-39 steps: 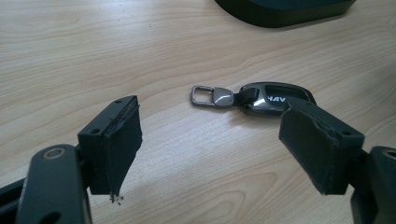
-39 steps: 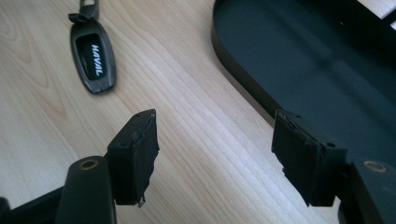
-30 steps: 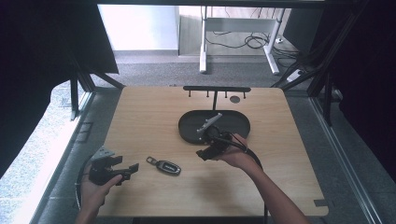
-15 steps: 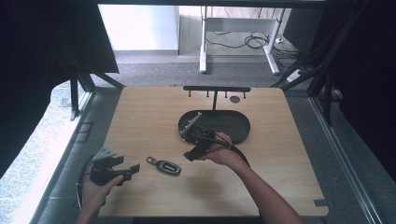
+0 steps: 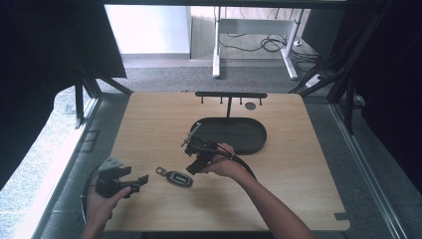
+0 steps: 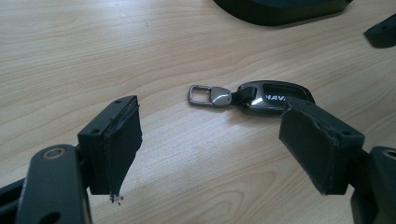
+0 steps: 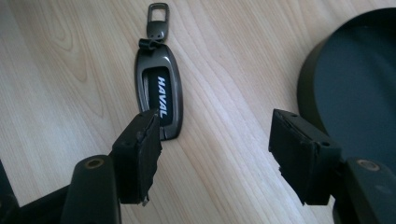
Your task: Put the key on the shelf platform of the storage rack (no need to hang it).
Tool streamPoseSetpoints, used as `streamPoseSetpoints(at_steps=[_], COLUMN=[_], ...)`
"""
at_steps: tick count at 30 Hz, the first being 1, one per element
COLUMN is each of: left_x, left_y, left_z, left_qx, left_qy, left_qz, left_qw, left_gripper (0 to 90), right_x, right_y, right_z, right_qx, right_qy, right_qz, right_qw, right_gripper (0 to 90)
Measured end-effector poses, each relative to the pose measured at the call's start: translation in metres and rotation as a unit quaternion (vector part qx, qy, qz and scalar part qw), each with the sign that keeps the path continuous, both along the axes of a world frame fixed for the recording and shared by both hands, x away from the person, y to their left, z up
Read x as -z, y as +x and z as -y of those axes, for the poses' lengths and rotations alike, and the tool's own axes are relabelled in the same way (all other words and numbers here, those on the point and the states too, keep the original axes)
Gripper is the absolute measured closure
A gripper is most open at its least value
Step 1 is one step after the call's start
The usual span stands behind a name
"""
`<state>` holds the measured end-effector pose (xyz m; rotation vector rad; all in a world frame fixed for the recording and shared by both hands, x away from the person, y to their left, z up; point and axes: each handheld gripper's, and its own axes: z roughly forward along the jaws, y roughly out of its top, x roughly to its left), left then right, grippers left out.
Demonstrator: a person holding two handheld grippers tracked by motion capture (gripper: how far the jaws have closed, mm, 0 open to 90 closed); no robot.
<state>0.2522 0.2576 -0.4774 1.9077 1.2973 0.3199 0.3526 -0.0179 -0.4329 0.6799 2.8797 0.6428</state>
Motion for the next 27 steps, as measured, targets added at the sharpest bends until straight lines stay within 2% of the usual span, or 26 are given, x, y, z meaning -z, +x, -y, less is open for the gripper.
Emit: streamPoseSetpoints(at_steps=[4,8,14,23,27], left_x=[-0.001,-0.001,-0.001,-0.001,0.0], left_y=[-0.001,0.0,-0.001,0.0,-0.001], left_z=[-0.002,-0.003,-0.001,-0.001,0.0], left_qx=[-0.002,-0.008,-0.008,-0.007,-0.006], left_qy=[-0.001,0.015,0.018,0.016,0.016], left_qz=[0.001,0.004,0.003,0.003,0.002], left_qw=[1.0,0.9998,0.9998,0.9998,0.9999], left_gripper=[21.3,21.2,21.0,21.0,21.0], right_x=[0.004,0.009,0.025,0.04,0.05], right_y=[-0.001,-0.003,-0.003,0.002,0.003], right_z=[-0.007,-0.017,-0.035,-0.044,-0.052], right_qx=[-0.003,-0.01,-0.022,-0.022,-0.028], right_qy=[-0.003,-0.006,-0.025,-0.027,-0.039], right_qz=[-0.002,-0.005,-0.015,-0.029,-0.033], right_qw=[1.0,0.9999,0.9993,0.999,0.9983], right_gripper=[34.4,34.4,34.3,34.5,34.4])
